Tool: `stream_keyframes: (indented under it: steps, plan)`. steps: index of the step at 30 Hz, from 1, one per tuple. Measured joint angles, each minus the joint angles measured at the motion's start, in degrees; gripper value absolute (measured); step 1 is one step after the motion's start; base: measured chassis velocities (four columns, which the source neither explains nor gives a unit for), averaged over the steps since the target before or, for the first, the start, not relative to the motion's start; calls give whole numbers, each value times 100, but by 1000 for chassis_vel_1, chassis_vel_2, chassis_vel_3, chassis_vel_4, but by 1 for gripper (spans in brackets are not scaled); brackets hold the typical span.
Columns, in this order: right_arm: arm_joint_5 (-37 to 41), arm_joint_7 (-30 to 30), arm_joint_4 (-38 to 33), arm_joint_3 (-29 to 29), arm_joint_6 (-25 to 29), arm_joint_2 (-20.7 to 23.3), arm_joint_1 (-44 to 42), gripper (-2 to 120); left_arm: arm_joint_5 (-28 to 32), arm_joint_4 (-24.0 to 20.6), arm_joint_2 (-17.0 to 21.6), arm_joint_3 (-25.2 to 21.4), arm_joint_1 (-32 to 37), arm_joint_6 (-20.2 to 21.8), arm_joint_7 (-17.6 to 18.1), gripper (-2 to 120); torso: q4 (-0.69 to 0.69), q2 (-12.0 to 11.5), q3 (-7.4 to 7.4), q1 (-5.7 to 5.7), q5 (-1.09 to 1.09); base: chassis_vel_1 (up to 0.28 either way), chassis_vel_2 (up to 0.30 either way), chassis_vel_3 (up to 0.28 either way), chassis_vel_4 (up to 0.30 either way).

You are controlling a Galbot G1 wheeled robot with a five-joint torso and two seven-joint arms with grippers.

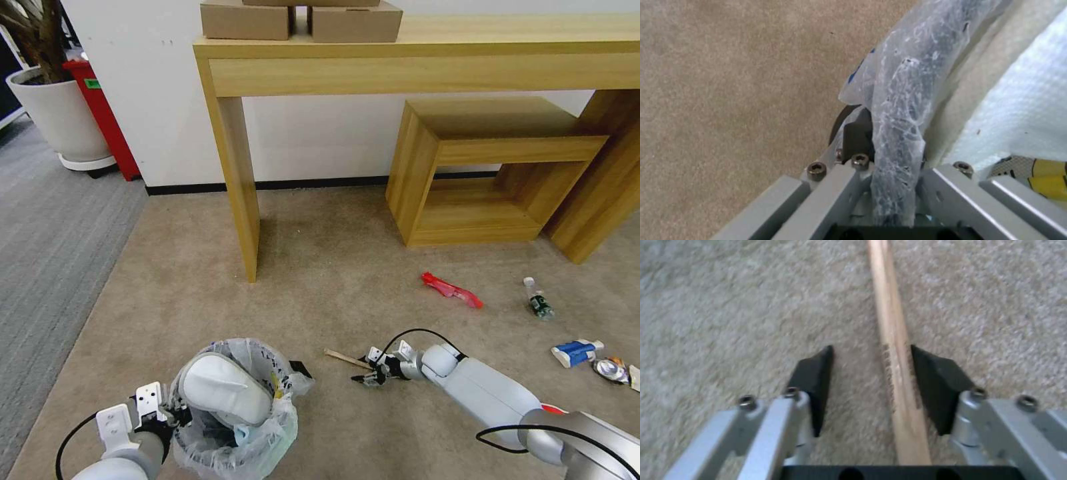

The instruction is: Pick up the trash bin and place the garbage on the floor into it.

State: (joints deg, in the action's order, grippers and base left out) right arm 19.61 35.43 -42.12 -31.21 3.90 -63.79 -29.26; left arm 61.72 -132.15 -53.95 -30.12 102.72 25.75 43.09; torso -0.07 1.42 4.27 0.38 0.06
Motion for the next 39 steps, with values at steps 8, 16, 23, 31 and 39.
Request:
stream_keyframes:
  steps: [8, 16, 23, 31, 39]
  plan:
    - [129, -55, -4, 25, 22, 26, 53, 14, -56, 2, -10, 29, 10, -16, -20, 0, -5, 0, 0, 0, -3, 0, 0, 0, 0]
    - [162, -54, -37, 23, 51, 26, 88, 0, -115, 15, -14, 80, 5, -34, -39, 0, -5, 0, -2, 0, -5, 0, 0, 0, 0]
    - [238, -89, -74, 3, 55, 47, 120, 0, -91, 56, 22, 84, -51, -40, -54, 0, -4, 1, -2, -1, -5, 0, 0, 0, 0]
    - [393, -95, -304, 132, 75, 276, 123, 0, -32, 18, 84, 24, -28, -51, -67, 0, -5, 1, -2, -1, -6, 0, 0, 0, 0]
    - [866, -179, -1439, 1037, 142, 698, -36, 0, 113, -92, 153, -86, 33, -46, -56, 0, -5, 2, -3, -1, -7, 0, 0, 0, 0]
